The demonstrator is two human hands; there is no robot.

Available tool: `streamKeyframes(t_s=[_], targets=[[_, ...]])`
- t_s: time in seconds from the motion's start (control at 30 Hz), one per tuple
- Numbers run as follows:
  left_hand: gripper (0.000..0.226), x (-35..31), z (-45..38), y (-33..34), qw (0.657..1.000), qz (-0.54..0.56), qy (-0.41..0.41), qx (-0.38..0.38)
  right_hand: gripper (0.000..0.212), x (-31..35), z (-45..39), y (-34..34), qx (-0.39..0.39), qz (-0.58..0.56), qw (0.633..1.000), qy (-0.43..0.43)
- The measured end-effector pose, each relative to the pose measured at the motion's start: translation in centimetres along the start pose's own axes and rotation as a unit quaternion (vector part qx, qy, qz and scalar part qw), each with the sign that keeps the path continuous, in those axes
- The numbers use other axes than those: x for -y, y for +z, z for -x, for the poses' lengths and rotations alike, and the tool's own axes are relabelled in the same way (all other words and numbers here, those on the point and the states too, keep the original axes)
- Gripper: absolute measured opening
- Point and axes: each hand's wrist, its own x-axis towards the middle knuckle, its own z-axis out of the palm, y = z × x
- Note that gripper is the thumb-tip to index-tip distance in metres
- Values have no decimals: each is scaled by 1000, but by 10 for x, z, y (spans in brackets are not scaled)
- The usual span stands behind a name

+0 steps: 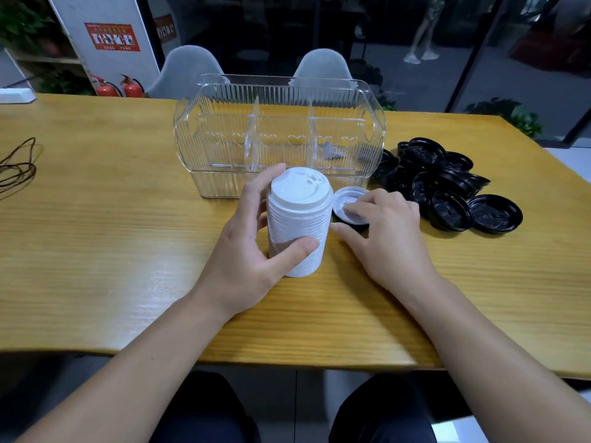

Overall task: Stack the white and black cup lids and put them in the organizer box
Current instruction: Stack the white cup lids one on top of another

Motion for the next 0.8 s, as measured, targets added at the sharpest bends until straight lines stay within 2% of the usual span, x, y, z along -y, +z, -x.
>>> streamKeyframes(t_s=[0.13, 0.2, 0.37, 0.67, 0.8], targets=[[95, 0, 0, 0, 1000, 0, 0, -2, 8, 0, -1, 1, -55, 37, 996, -56], [95, 1, 0, 0, 1000, -2, 0, -2, 3, 2, 0, 0, -65, 49, 995, -65], [96, 1, 1, 0, 1000, -5, -1, 0, 9, 4, 2, -2, -57, 44, 997, -40], [95, -1, 1, 0, 1000, -3, -1, -2, 32, 2, 5, -16, -19, -102, 993, 59], [94, -1, 1, -1, 1000, -3, -2, -3, 24, 1, 3, -26, -51, -183, 978, 85]])
